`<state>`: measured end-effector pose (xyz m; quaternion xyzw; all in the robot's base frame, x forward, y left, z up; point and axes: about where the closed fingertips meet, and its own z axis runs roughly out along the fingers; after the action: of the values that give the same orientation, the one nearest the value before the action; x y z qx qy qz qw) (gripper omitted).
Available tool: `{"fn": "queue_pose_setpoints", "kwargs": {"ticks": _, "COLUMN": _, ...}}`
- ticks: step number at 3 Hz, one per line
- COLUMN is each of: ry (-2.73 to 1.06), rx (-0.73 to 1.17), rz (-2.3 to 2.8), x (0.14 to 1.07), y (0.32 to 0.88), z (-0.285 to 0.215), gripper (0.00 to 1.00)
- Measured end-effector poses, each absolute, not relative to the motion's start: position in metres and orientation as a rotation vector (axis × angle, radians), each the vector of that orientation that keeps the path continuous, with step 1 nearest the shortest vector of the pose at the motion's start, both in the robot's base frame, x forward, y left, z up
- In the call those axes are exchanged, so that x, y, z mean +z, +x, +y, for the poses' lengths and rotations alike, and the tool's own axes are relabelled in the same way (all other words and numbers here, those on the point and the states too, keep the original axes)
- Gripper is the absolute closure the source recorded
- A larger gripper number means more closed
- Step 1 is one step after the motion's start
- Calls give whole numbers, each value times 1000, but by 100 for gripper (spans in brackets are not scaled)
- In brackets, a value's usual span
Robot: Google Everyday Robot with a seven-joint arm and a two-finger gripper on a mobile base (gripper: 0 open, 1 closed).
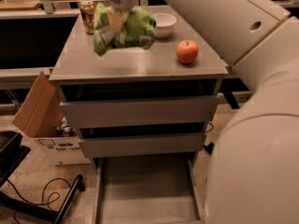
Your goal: Pick green rice chip bag from bottom drawer and place on counter
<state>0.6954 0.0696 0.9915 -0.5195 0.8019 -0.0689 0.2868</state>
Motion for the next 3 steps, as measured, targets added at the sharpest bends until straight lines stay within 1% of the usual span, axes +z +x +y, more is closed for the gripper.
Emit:
{"fn": "queue_pose_setpoints", "kwargs": {"ticks": 1, "ry": -1316, "rx": -175, "rz": 2029, "x": 1033, "y": 730, "z": 77, "gripper": 100}}
{"fn": "queue_pose_setpoints", "kwargs": {"ticks": 2, "ry": -1235, "rx": -113, "rz": 1922, "x": 1049, "y": 773, "z": 79, "gripper": 100}}
{"fn": "queue_pose_setpoints", "kwargs": {"ticks": 3, "ry": -1186, "rx": -73, "rz": 1898, "x": 1047, "y": 794, "z": 78, "gripper": 100}}
